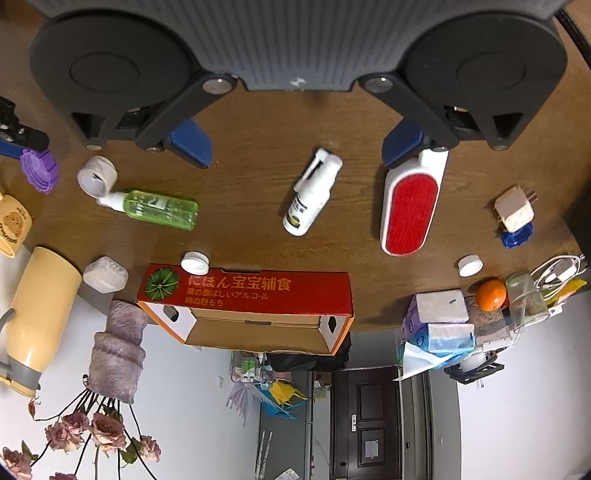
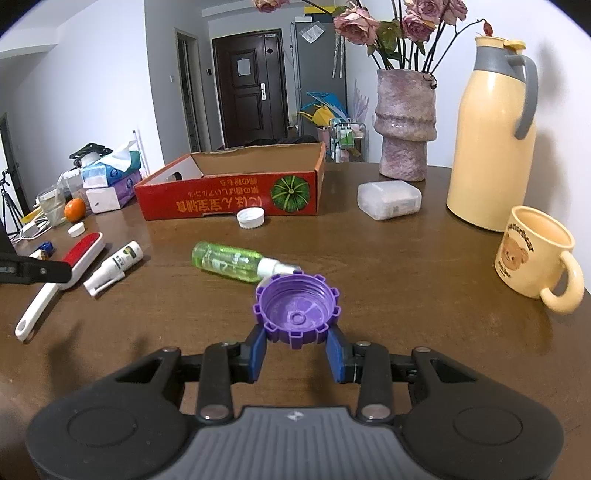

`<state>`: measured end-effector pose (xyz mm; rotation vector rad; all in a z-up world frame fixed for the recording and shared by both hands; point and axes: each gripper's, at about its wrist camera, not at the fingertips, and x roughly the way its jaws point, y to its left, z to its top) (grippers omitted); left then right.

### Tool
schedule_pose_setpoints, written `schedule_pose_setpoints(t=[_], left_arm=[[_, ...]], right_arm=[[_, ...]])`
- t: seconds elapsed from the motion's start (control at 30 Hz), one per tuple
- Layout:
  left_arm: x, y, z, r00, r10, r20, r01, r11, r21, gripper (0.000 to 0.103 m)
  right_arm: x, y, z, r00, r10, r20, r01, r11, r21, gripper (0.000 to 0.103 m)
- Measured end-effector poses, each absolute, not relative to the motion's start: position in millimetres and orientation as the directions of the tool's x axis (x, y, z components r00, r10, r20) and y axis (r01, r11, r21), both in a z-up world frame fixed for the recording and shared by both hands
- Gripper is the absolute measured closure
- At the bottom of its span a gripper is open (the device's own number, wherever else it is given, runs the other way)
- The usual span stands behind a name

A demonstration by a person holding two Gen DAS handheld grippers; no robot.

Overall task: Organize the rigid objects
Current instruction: 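Lift the purple cap with the right tool while the left tool approaches the white spray bottle, then close the left tool on the white spray bottle and lift it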

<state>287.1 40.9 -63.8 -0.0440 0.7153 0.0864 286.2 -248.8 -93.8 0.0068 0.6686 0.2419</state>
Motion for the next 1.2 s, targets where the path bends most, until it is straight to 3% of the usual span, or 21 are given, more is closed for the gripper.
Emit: schedule_pose_setpoints(t=[0.47, 0.63, 0.8, 0.9, 1.2], left_arm=[[340, 46, -88, 0.721, 0.082, -0.688, -0.086, 0.996, 0.029, 0.031], [357, 48, -97, 0.702, 0.069, -0.709, -0.082, 0.996, 0.016, 0.055], [375, 51, -108, 0.682, 0.078, -0.727, -0.093, 0.995, 0.019, 0.058], [385, 51, -114, 0.675, 0.083, -0.733, -0.086, 0.996, 0.033, 0.073], [375, 52, -104, 0.713, 0.044, -0.7, -0.061, 0.998, 0.001, 0.075]], right_arm=[[319, -237, -98, 0.757, 0.217, -0.616, -0.215, 0.973, 0.078, 0.069], [329, -233, -100, 0.761, 0.214, -0.612, -0.21, 0.974, 0.08, 0.069], [336, -230, -101, 0.76, 0.213, -0.614, -0.208, 0.975, 0.079, 0.069], [339, -227, -101, 0.762, 0.214, -0.612, -0.212, 0.974, 0.078, 0.069], [341, -223, -96, 0.768, 0.223, -0.6, -0.222, 0.972, 0.077, 0.069]])
